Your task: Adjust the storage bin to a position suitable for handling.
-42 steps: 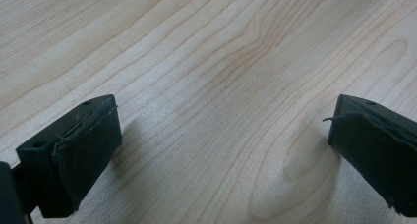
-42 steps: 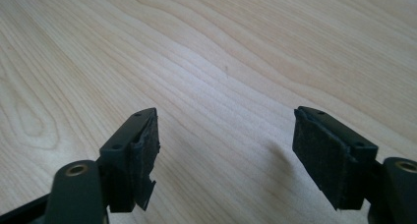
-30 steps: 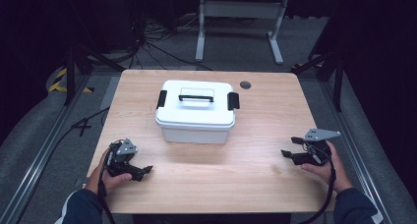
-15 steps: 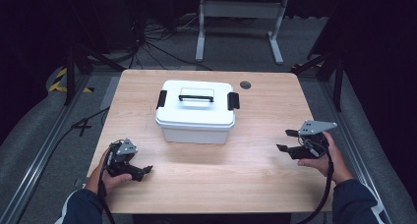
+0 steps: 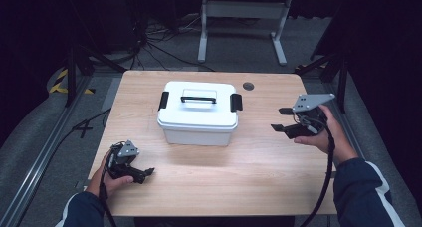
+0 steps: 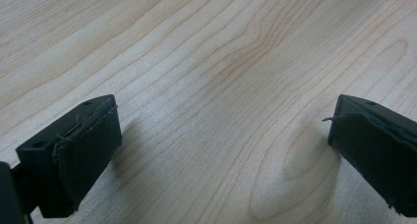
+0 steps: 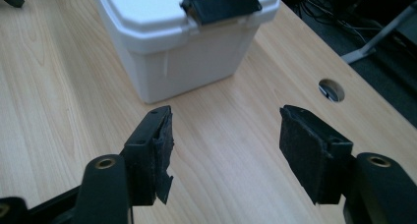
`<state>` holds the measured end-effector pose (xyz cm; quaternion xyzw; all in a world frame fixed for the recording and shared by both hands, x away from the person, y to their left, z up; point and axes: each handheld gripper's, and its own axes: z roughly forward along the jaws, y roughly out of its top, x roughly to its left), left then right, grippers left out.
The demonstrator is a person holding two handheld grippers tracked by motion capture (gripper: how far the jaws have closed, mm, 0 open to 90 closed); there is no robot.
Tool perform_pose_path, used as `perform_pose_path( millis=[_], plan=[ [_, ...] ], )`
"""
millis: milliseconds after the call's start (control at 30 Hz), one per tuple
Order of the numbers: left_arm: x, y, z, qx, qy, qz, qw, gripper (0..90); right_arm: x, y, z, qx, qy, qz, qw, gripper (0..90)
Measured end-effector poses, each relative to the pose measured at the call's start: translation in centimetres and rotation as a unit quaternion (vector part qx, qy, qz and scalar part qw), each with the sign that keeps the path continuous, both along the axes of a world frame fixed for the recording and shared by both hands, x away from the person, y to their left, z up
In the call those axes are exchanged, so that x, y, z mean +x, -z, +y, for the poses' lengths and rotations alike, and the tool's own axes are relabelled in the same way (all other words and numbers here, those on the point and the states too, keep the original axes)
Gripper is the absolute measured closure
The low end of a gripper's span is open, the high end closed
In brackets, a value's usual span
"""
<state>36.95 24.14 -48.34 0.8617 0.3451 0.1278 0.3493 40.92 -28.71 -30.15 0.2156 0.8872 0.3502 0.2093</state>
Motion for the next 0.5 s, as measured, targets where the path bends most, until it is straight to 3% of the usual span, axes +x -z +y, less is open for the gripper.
perform_pose_path(
  millis=[167,500],
  plan=[
    [0.0,0.0,0.0,0.002,0.001,0.002,1.0,0.1,1.1,-1.5,2.2,-0.023,-0.02,-0.003,0.9995,38.3],
    [0.0,0.0,0.0,0.001,0.001,0.002,1.0,0.1,2.5,-3.2,5.8,-0.042,-0.045,-0.015,0.998,39.8]
  ],
)
